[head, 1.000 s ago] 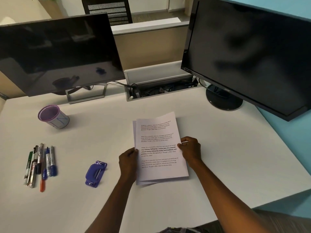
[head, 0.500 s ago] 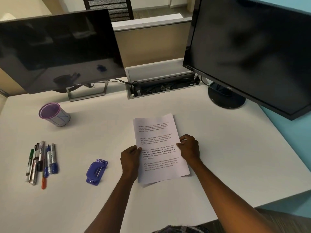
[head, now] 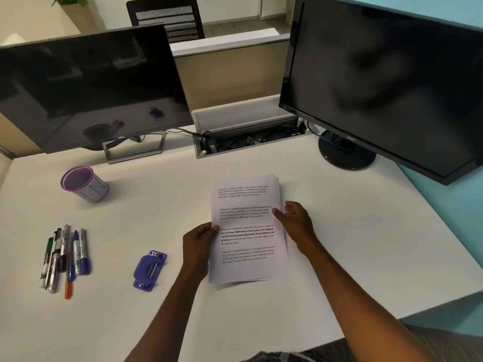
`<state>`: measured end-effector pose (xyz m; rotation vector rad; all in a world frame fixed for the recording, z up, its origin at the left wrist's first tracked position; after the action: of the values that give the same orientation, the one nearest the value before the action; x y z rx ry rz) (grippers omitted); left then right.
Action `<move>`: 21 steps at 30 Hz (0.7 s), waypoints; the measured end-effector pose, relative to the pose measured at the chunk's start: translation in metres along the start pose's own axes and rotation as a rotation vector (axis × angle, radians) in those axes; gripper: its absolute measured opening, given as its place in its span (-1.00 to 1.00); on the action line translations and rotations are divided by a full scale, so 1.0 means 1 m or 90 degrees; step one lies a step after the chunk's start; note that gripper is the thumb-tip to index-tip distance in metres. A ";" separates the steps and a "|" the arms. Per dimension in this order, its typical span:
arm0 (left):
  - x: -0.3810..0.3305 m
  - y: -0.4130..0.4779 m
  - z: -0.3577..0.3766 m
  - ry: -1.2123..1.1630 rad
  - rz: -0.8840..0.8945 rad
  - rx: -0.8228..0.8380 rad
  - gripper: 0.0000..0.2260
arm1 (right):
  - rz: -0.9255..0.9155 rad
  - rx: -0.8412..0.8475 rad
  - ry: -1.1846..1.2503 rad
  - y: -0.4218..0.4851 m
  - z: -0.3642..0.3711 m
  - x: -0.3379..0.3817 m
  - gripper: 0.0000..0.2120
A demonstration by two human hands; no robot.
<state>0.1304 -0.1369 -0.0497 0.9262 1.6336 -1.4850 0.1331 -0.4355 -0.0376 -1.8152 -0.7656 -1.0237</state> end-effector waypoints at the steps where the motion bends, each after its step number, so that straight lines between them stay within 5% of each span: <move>1: -0.004 -0.001 0.001 -0.006 0.012 0.014 -0.92 | 0.021 0.019 0.052 0.002 -0.001 0.001 -0.36; 9: -0.014 -0.001 0.002 0.004 -0.022 0.059 -0.93 | 0.097 0.136 0.293 0.003 -0.003 0.004 -0.56; 14: 0.010 0.001 0.003 0.108 -0.090 0.018 -0.88 | 0.139 0.104 0.199 -0.013 -0.004 -0.018 -0.78; 21: -0.001 0.000 0.008 0.093 -0.080 0.079 -0.84 | 0.120 0.116 0.236 -0.020 -0.014 -0.012 -0.78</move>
<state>0.1307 -0.1453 -0.0495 1.0368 1.7474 -1.6531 0.1065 -0.4409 -0.0367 -1.4556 -0.4366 -1.0867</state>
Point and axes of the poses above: each hand's wrist, its own y-axis towards the middle knuckle, its own z-axis out of the palm, x = y × z, the point moved 6 cm from there along y, towards the middle knuckle, and after that the axes turned 9 degrees about y, right-handed, at the moved point
